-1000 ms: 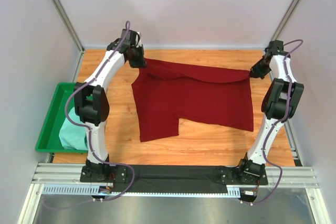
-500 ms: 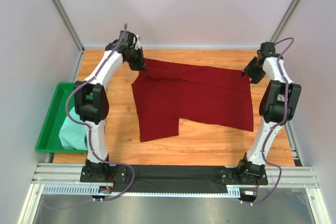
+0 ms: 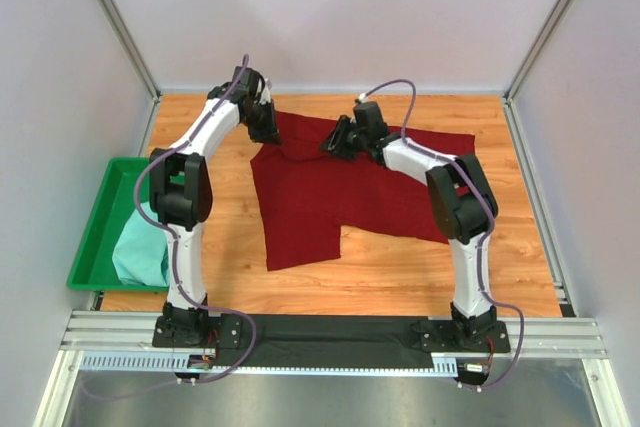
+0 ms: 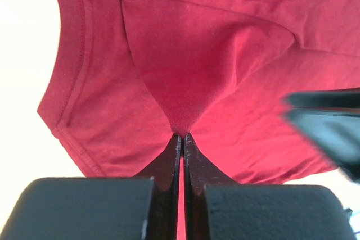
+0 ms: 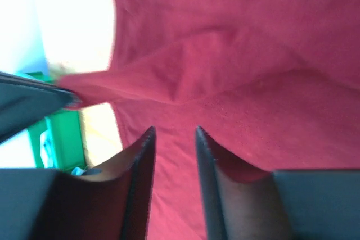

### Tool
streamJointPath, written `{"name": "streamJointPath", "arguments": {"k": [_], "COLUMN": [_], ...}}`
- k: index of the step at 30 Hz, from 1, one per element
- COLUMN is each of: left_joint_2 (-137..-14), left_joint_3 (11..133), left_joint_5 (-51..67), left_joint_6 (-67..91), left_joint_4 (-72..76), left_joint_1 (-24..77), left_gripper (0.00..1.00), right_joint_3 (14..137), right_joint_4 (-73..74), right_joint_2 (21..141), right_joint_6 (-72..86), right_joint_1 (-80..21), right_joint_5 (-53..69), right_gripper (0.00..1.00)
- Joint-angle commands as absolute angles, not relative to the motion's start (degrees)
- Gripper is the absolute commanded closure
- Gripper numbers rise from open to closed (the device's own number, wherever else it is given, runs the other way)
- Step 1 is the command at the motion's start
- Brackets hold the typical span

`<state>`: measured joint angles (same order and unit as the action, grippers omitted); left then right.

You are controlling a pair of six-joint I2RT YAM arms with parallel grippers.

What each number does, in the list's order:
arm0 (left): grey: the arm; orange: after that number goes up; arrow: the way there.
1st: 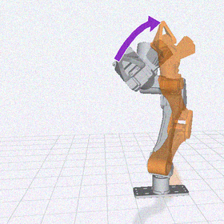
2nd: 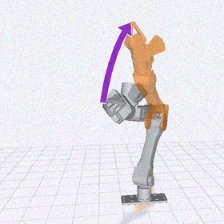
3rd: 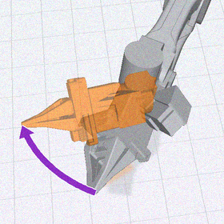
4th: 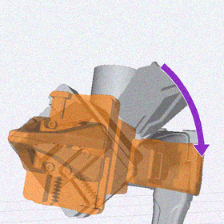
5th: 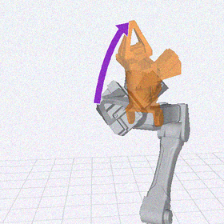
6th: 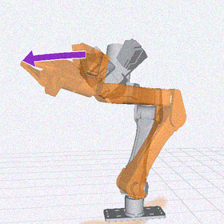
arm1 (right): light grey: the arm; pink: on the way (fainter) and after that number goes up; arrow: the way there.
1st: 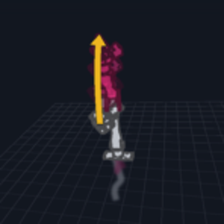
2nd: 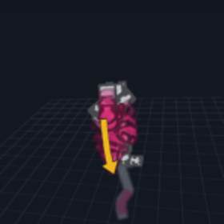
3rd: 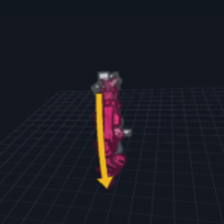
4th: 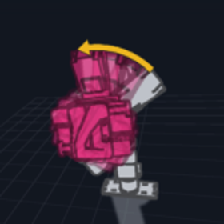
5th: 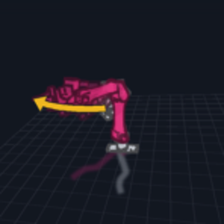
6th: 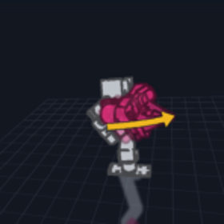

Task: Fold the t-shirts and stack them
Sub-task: Fold the tshirt

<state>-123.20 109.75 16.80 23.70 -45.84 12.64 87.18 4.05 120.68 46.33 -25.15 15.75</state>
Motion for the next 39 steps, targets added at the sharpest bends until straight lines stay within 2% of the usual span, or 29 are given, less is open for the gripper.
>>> {"name": "streamJointPath", "arguments": {"k": [1,2,5,7,12,14,17,27,34,39], "left_joint_2": [-124.10,-125.23,-127.43,-128.32,-130.86,-133.23,-134.65,-134.91,-134.47,-134.91], "left_joint_3": [113.90,115.65,118.38,120.49,123.47,125.84,126.13,125.68,125.42,125.60], "left_joint_5": [15.65,15.47,14.68,14.50,15.72,17.22,18.63,18.55,14.60,14.76], "left_joint_6": [22.59,22.50,22.59,23.29,24.43,24.78,25.48,26.02,25.93,26.28], "left_joint_4": [-46.41,-46.58,-46.58,-46.15,-43.51,-44.38,-44.12,-40.78,-39.29,-39.02], "left_joint_1": [12.39,12.39,12.13,11.78,11.34,11.08,10.72,10.46,10.37,10.02], "left_gripper": [1.00,1.00,1.00,1.00,1.00,1.00,1.00,1.00,1.00,1.00], "right_joint_3": [89.30,89.21,89.47,90.09,92.98,94.13,95.36,92.55,87.46,89.82], "right_joint_4": [-2.72,-2.90,-2.90,-2.11,-0.36,-0.26,-0.18,-2.37,-4.30,-3.87], "right_joint_2": [123.04,124.00,125.59,126.30,129.36,130.34,132.09,130.96,127.18,128.84], "right_joint_6": [50.54,50.54,50.54,49.84,49.39,50.18,51.76,52.74,52.82,53.00], "right_joint_1": [-25.48,-25.92,-26.19,-26.19,-26.19,-26.19,-26.19,-26.28,-26.37,-26.72], "right_joint_5": [13.46,13.19,13.10,12.40,12.04,12.22,12.83,11.95,11.25,11.95], "right_gripper": [0.66,0.75,0.86,0.87,0.85,0.80,0.77,0.83,0.70,0.69]}}
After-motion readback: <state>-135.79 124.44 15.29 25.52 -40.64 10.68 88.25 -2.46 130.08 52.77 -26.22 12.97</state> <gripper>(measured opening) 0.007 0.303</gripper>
